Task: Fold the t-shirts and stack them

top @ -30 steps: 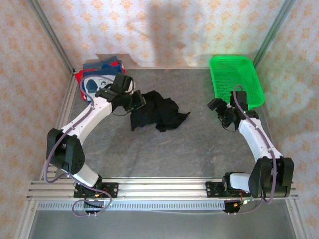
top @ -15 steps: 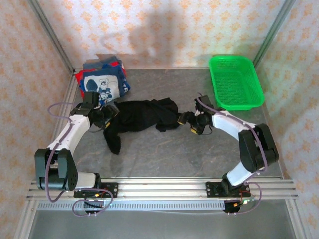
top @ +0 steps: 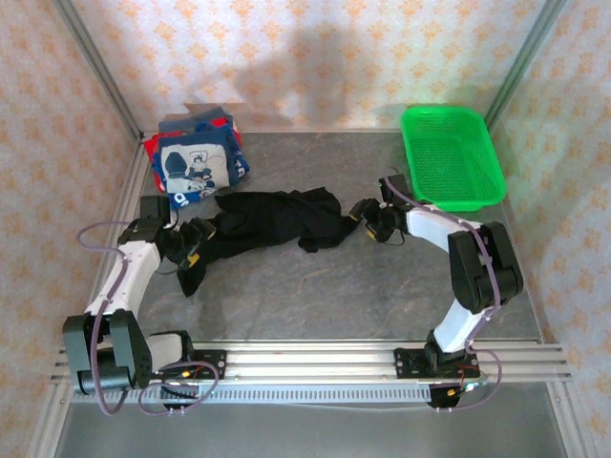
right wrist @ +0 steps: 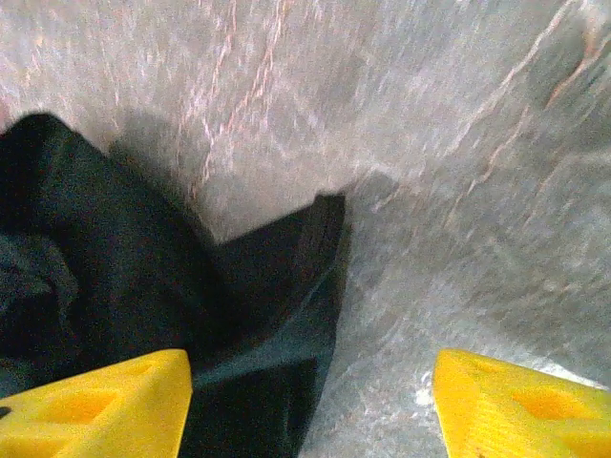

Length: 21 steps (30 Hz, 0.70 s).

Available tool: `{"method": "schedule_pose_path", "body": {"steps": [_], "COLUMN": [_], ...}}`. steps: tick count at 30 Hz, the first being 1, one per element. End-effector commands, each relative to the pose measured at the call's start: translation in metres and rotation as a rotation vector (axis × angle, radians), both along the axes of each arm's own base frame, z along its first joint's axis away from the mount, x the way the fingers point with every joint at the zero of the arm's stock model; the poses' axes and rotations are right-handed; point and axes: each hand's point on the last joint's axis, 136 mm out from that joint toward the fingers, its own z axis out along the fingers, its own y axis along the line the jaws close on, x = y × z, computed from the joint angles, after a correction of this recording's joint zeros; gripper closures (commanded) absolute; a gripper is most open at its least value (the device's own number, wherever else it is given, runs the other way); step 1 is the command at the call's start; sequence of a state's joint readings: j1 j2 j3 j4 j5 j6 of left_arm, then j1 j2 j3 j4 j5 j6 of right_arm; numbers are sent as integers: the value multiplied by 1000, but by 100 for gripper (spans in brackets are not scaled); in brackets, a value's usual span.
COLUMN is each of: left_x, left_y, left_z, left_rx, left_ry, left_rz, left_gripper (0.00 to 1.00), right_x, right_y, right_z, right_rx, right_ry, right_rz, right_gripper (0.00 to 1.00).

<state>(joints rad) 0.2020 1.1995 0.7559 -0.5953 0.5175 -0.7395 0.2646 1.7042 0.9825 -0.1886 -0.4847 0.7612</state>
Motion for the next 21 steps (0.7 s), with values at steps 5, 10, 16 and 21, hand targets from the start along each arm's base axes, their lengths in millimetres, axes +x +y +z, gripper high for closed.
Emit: {"method": "schedule_pose_path", "body": {"steps": [5,10,16,21], "left_x": [-21,-22,-20,-10], "left_y": [17,31,42,45], "left_z": [-23,-38,-58,-75], "left_rx": [-27,-28,-29,-49], "left_ry": [77,81,91,89], "left_rz": [48,92,121,129], "left_gripper": [26,26,26,27], "right_x": [22,31,46,54], "right_y": [-8,-3,3,7], "right_z": [-9,-19,-24,-28], "right_rx": [9,48,92,117], "right_ry": [-7,-9,-16,-9], "right_rz": [-61,-86,-123,-140], "right_gripper": [42,49,57,81]}}
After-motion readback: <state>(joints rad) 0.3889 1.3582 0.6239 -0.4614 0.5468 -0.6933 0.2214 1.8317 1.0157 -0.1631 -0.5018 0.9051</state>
